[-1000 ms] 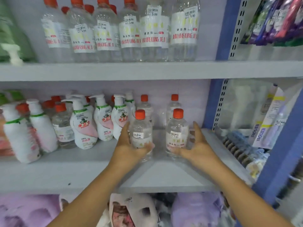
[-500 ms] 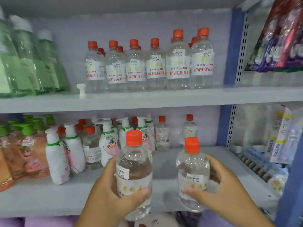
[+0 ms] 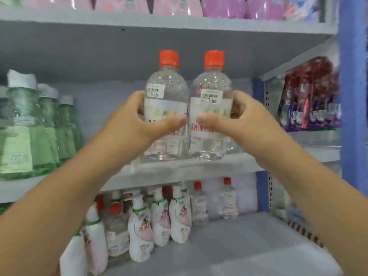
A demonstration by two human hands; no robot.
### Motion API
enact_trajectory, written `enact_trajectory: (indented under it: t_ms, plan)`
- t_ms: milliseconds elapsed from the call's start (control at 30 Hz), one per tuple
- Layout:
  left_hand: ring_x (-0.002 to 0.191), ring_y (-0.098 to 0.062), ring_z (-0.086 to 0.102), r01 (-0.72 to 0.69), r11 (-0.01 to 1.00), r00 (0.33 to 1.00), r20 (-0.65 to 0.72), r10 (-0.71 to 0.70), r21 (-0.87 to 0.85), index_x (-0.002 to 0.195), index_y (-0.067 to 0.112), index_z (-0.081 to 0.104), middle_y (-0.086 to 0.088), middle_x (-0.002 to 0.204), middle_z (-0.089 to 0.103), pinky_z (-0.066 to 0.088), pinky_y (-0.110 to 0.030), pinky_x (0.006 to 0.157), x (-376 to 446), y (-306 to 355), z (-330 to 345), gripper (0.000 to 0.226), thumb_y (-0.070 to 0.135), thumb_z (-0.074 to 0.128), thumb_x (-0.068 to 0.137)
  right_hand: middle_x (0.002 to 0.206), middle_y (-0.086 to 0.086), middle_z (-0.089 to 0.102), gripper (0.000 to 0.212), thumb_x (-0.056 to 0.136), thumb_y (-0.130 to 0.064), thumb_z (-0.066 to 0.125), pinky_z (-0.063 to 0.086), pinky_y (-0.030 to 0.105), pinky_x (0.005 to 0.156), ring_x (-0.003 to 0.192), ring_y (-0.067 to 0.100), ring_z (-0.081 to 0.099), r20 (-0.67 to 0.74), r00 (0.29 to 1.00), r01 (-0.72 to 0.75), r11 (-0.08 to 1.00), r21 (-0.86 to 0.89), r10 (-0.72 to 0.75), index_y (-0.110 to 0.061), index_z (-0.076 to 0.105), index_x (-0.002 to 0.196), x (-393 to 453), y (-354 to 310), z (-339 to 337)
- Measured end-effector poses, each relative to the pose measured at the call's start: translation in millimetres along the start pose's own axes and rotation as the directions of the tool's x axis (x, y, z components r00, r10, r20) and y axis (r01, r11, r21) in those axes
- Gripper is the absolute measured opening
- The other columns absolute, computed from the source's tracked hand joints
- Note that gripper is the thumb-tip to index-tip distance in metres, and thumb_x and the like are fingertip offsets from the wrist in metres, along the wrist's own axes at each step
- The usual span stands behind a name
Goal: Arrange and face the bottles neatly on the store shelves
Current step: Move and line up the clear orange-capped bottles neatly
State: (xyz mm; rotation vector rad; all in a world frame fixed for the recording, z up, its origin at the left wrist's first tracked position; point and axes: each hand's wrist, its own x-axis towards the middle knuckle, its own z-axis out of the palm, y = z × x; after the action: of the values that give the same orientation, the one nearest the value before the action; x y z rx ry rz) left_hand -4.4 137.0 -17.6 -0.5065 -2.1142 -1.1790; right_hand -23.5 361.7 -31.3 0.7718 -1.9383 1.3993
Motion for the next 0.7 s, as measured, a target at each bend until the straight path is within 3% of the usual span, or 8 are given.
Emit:
enact_trajectory:
  t_ms: [100,200,300,433,500,567,600,700]
  plan:
    - [0.088,-0.003,0.074,0.109,0.994,0.988,0.109,-0.108,0.002,0.114,0.040,0.064,0.017,0.099,0.077,0.057,-0.027,0.073,33,-20,1,0.060,0.058,0.089,0.062,0.101,-0.013,0.077,0.049,0.072,-0.036,0.091,0.060,0.024,0.078,0.087,0.001,0.074,0.004,0.995,-0.104,0.993,-0.049,0.104,-0.028,0.065,0.113,28,16,13]
    - [0.081,-0.004,0.076,0.220,0.975,0.959,0.175,-0.222,0.033,0.107,0.034,0.068,0.016,0.090,0.079,0.055,-0.023,0.062,53,-34,9,0.050,0.045,0.093,0.066,0.101,-0.013,0.075,0.047,0.073,-0.035,0.090,0.059,0.029,0.082,0.086,0.002,0.073,0.021,0.986,-0.161,0.982,-0.097,0.164,-0.031,0.062,0.111,41,41,22]
    - [0.080,-0.004,0.074,0.279,0.952,0.928,0.219,-0.302,0.129,0.100,0.028,0.072,0.012,0.089,0.078,0.057,-0.022,0.061,66,-46,19,0.043,0.044,0.093,0.066,0.104,-0.016,0.069,0.053,0.074,-0.045,0.088,0.056,0.027,0.081,0.091,0.001,0.068,0.047,0.976,-0.197,0.956,-0.218,0.212,-0.033,0.056,0.114,48,51,25]
    - [0.092,-0.011,0.074,0.284,0.932,0.913,0.234,-0.335,0.225,0.107,0.030,0.072,0.010,0.100,0.078,0.063,-0.033,0.082,84,-60,24,0.057,0.057,0.091,0.061,0.094,-0.018,0.064,0.038,0.077,-0.050,0.084,0.049,0.021,0.066,0.082,-0.002,0.062,0.106,0.976,-0.125,0.891,-0.437,0.189,-0.038,0.053,0.095,58,50,22]
    - [0.093,-0.012,0.074,0.264,0.923,0.904,0.262,-0.338,0.280,0.113,0.033,0.066,0.009,0.107,0.075,0.062,-0.034,0.087,89,-62,25,0.063,0.062,0.088,0.062,0.107,-0.009,0.066,0.049,0.074,-0.060,0.082,0.057,0.031,0.077,0.092,0.008,0.064,0.122,0.982,-0.038,0.780,-0.624,0.146,-0.034,0.057,0.108,68,49,19]
    - [0.086,-0.015,0.076,0.253,0.895,0.893,0.267,-0.362,0.367,0.132,0.029,0.057,0.002,0.108,0.073,0.063,-0.035,0.086,92,-62,31,0.085,0.071,0.082,0.063,0.138,0.002,0.056,0.094,0.069,-0.074,0.076,0.052,0.042,0.100,0.123,0.022,0.057,0.141,0.984,0.042,0.629,-0.776,0.109,-0.026,0.046,0.143,78,53,19]
    - [0.081,-0.015,0.077,0.265,0.872,0.884,0.256,-0.390,0.412,0.142,0.025,0.049,-0.001,0.107,0.073,0.063,-0.035,0.085,94,-62,33,0.097,0.075,0.078,0.064,0.145,0.005,0.050,0.107,0.068,-0.078,0.073,0.047,0.044,0.108,0.133,0.026,0.048,0.143,0.987,0.074,0.568,-0.820,0.079,-0.022,0.037,0.151,83,55,19]
    - [0.079,-0.014,0.078,0.305,0.821,0.853,0.245,-0.461,0.482,0.146,0.020,0.045,-0.003,0.099,0.076,0.061,-0.036,0.089,100,-62,35,0.121,0.088,0.073,0.050,0.142,0.007,0.049,0.105,0.071,-0.084,0.063,0.032,0.045,0.115,0.137,0.027,0.037,0.196,0.979,0.202,0.365,-0.909,-0.053,-0.012,0.042,0.145,97,63,20]
